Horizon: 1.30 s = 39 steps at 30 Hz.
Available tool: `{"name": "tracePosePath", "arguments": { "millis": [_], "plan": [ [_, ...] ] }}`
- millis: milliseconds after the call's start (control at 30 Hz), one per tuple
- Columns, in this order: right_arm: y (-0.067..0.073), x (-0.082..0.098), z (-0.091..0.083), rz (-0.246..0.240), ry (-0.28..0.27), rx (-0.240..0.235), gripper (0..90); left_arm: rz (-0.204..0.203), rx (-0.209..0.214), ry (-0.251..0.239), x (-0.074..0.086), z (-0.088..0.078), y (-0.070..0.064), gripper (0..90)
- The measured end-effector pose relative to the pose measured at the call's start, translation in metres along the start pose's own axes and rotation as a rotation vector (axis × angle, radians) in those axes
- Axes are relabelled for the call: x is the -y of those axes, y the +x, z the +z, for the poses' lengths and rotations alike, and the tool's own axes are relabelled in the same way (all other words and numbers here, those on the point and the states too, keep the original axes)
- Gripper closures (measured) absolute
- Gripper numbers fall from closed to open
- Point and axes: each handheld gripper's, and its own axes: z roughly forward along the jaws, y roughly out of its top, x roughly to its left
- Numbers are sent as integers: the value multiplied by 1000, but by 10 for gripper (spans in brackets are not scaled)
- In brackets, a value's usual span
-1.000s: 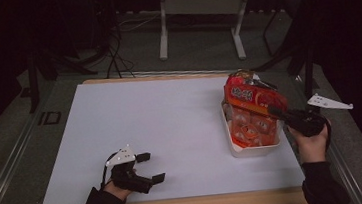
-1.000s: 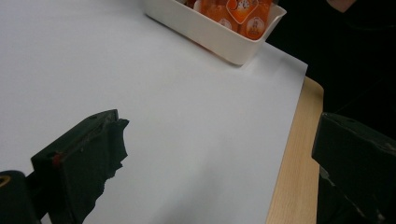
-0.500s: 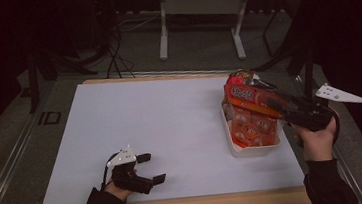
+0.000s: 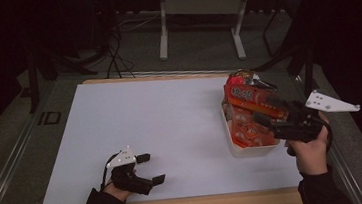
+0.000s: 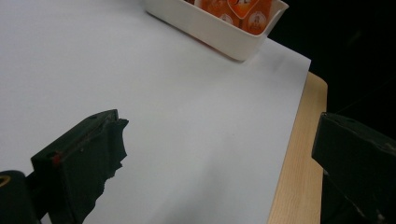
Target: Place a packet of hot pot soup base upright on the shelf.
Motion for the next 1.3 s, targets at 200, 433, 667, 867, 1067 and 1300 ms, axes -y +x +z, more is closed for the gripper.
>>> {"name": "tracePosePath", "arguments": {
  "millis": [200, 433, 667, 867, 1067, 1300],
  "plan": [
    [6, 21, 11, 21, 31, -56, 140, 5, 7, 4, 1, 1, -1, 22],
    [9, 48, 25, 46, 85, -98, 140, 16, 10, 5, 1, 2, -2, 23],
    [13, 77, 37, 47, 145, -128, 141, 20, 11, 4, 1, 2, -3, 23],
    [16, 96, 48, 44, 199, -150, 140, 27, 12, 1, 1, 2, -4, 22],
    [17, 109, 53, 49, 243, -169, 138, 36, 15, 2, 1, 2, -5, 22],
    [18, 117, 54, 49, 272, -175, 136, 41, 17, 2, 1, 1, -6, 22]
  ]
}}
